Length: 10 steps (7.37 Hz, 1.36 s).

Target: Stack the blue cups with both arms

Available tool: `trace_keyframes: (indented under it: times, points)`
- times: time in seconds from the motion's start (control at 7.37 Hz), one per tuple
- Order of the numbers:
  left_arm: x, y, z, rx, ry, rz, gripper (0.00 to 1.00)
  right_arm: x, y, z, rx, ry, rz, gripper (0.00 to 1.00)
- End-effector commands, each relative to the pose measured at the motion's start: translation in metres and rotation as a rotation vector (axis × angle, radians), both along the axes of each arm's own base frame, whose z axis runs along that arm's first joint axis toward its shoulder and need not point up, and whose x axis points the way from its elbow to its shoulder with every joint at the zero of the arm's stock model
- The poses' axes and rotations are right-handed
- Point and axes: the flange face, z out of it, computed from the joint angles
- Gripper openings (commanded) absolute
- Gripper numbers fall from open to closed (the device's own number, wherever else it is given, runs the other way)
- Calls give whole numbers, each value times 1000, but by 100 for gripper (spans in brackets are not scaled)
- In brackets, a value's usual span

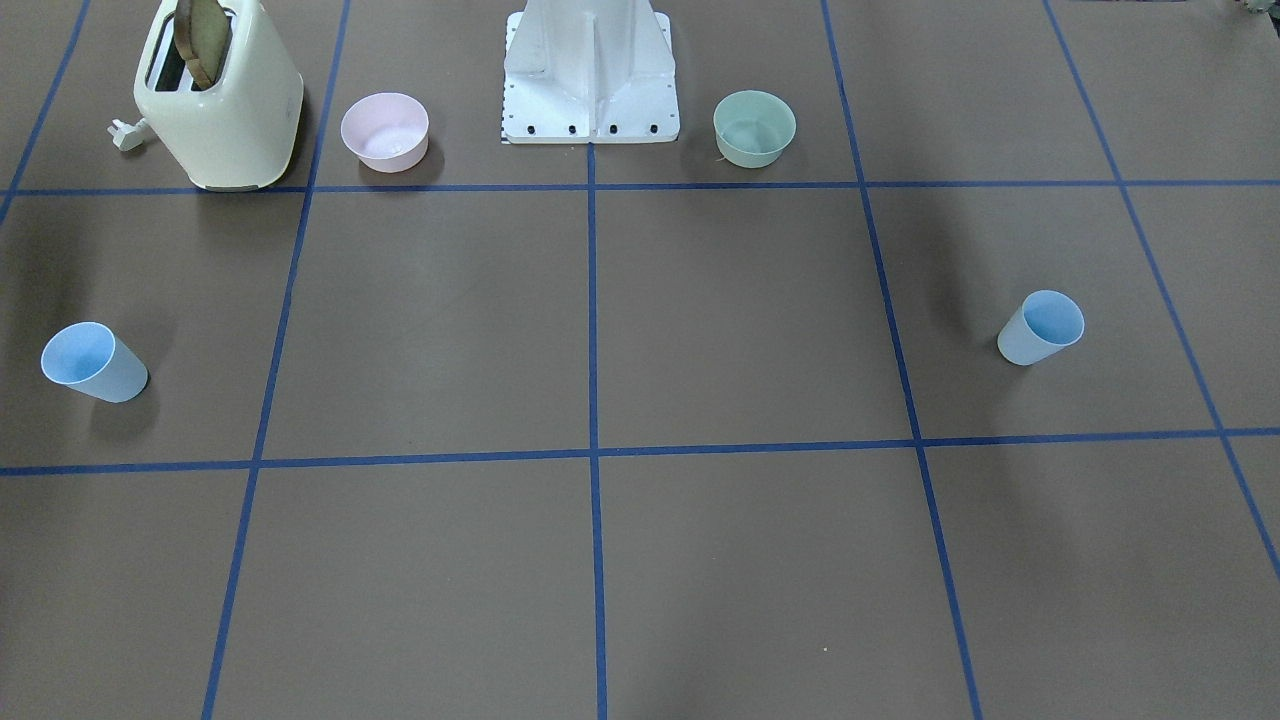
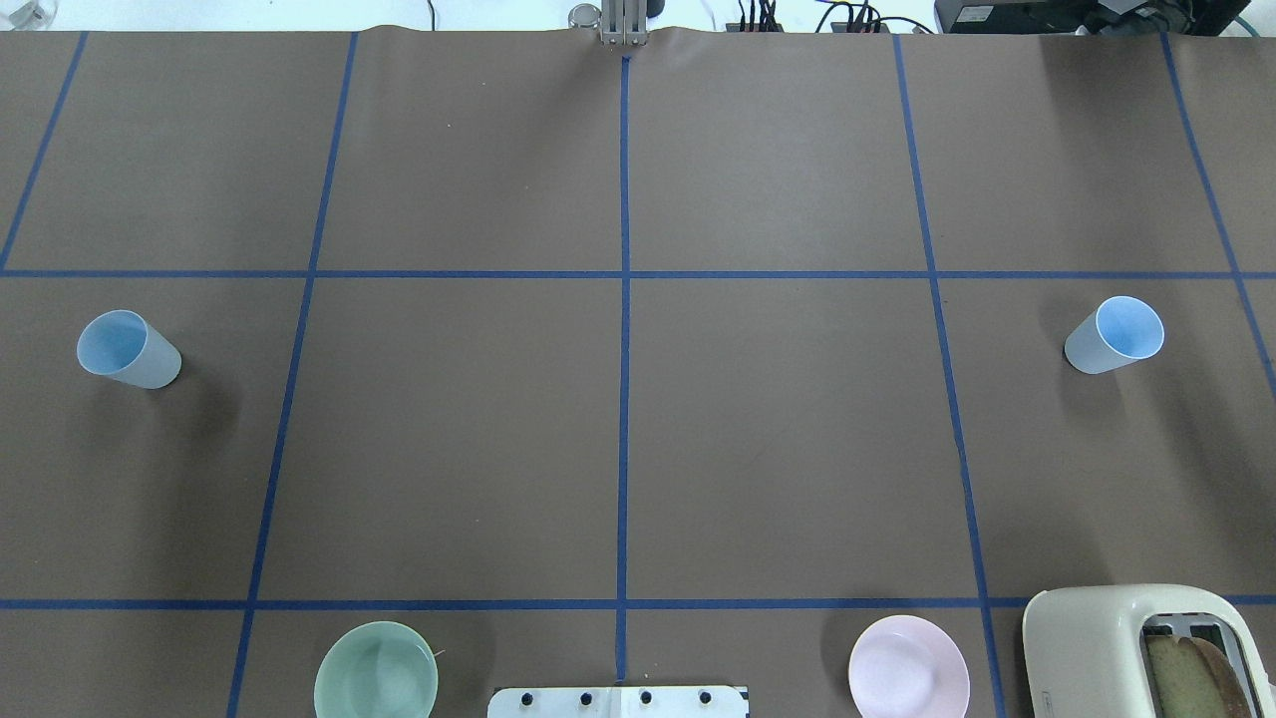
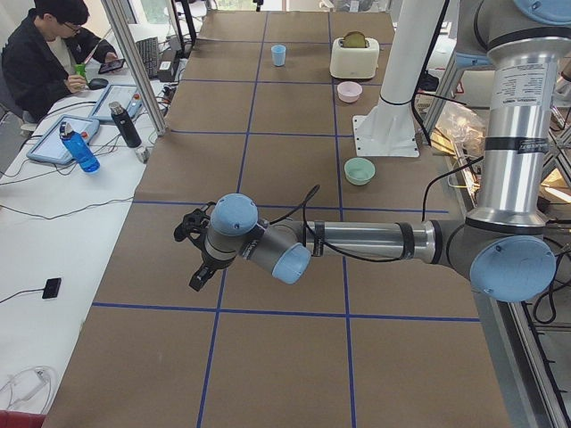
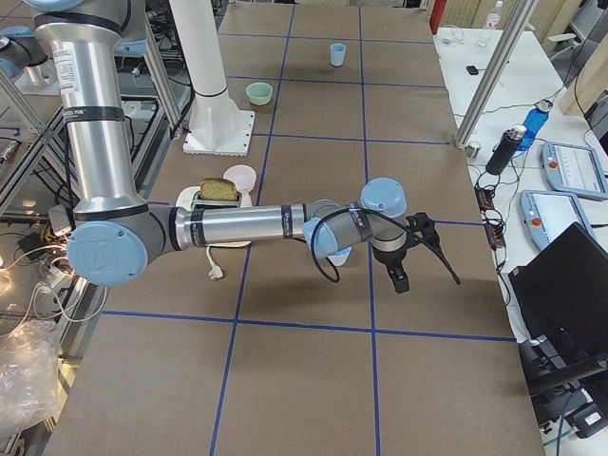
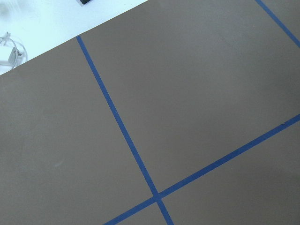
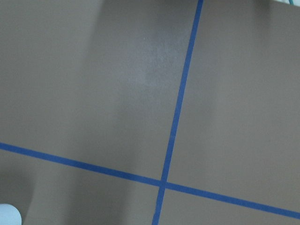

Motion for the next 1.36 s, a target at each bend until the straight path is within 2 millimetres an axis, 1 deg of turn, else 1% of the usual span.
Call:
trace_keyframes:
  times: [0.0,0.14,0.27,0.41,0.54,0.68,0.81,0.95,1.09,1.22]
  points:
    - [77,3,-4,-216,114,-74,99,-5,1,2,-8,-1,-5,100]
    - [113,5,-9,-283,139,-96,98,-5,2,2,-8,-1,-5,100]
    - [149,12,-19,-332,155,-88,98,-4,3,5,-12,0,-5,100]
    - [169,28,-22,-339,136,-87,98,-4,4,5,-12,0,-5,100]
    - [186,39,-27,-305,93,-94,98,-4,4,6,-14,0,-5,100]
    - [201,46,-23,-305,74,-73,98,-4,4,7,-15,0,-5,100]
    - [211,49,-22,-296,59,-64,97,-4,4,6,-14,1,-4,100]
    - [227,54,-21,-288,42,-42,88,-4,4,7,-16,0,-4,100]
    - [238,58,-21,-278,31,-26,47,-4,4,7,-21,-1,2,100]
    - [238,59,-24,-270,33,-21,1,-4,4,6,-20,-1,2,100]
